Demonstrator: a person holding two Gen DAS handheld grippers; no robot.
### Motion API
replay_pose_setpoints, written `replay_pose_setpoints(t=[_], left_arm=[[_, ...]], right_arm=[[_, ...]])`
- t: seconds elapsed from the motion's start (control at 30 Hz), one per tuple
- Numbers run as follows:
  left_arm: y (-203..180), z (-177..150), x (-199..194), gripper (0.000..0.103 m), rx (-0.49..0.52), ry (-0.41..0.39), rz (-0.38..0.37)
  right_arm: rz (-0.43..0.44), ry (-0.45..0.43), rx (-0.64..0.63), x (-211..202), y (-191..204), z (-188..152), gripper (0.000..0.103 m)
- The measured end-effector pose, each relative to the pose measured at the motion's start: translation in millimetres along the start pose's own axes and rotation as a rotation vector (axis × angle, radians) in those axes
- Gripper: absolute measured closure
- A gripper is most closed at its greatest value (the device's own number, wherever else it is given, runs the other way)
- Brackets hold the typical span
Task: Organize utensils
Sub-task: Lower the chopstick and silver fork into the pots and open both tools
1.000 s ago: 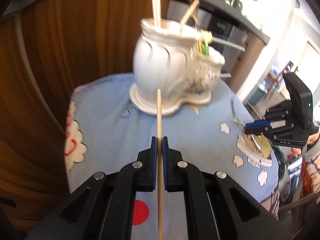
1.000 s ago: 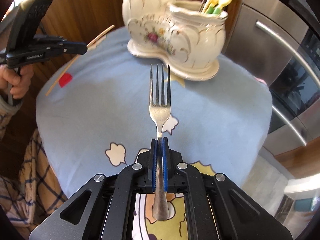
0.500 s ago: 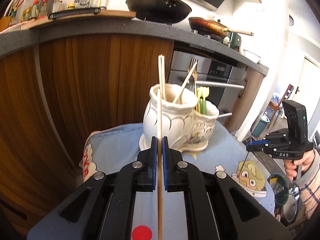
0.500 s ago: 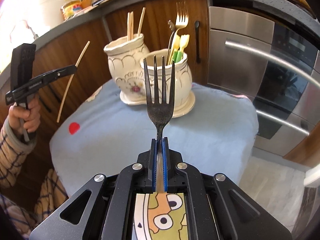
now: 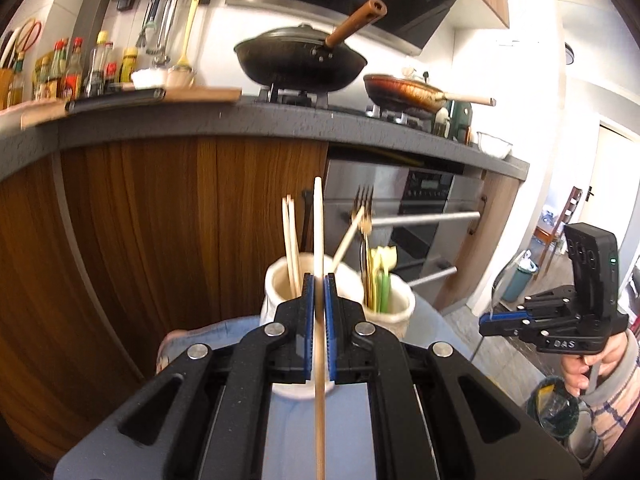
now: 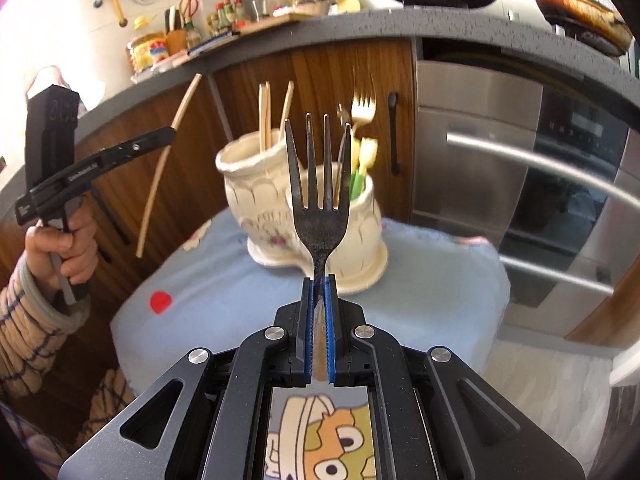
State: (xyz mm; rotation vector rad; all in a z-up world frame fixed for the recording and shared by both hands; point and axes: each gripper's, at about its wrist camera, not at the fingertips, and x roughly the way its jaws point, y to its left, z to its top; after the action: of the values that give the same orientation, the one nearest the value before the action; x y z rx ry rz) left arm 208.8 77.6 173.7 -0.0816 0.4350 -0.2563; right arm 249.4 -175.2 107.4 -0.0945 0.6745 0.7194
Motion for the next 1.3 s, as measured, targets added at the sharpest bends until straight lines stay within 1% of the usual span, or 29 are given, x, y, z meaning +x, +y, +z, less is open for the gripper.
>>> replay_pose_setpoints(t=[0.2,0.3,0.47,0.6,0.8,0.9,1.0,1.2,1.3], left_arm=[[0,35,12,0.098,-0.026,-0.074,0.002],[0,47,18,0.098,-0.045,-0.117,0.015],[0,63,30,0.098,-0.06,-0.19,0.055],[0,69,43,0.098,-0.07,-0.223,0.072],[-1,60,59,0.098,-0.068,-0.278,0.101],[-1,48,65,0.098,-0.072,-0.29,0.107],[-4,35,72,0.098,-0.062,-0.279,0.121],[-9,8,75,0.098,-0.049,-0.252,0.126],[-7,-1,77,0.098,-0.062,-0.227,0.128]], right_arm=[[0.006,-0.064,-0.019,-11,5,32,0.097],[0.013,-0.088,-0.029,-12,7,49,0.097],[0.022,-0.112,-0.035,-9,7,75,0.097],[0.026,-0.127,-0.038,-1,8,95,0.097],[-0.005,-0.134,-0.036,19,8,115,0.097],[-0.024,-0.12,-0.036,32,8,114,0.097],[-0.036,-0.098,-0.042,45,9,108,0.097],[-0.047,-0.054,-0.036,63,9,92,0.097],[-0.048,-0.03,-0.03,70,9,85,0.097]])
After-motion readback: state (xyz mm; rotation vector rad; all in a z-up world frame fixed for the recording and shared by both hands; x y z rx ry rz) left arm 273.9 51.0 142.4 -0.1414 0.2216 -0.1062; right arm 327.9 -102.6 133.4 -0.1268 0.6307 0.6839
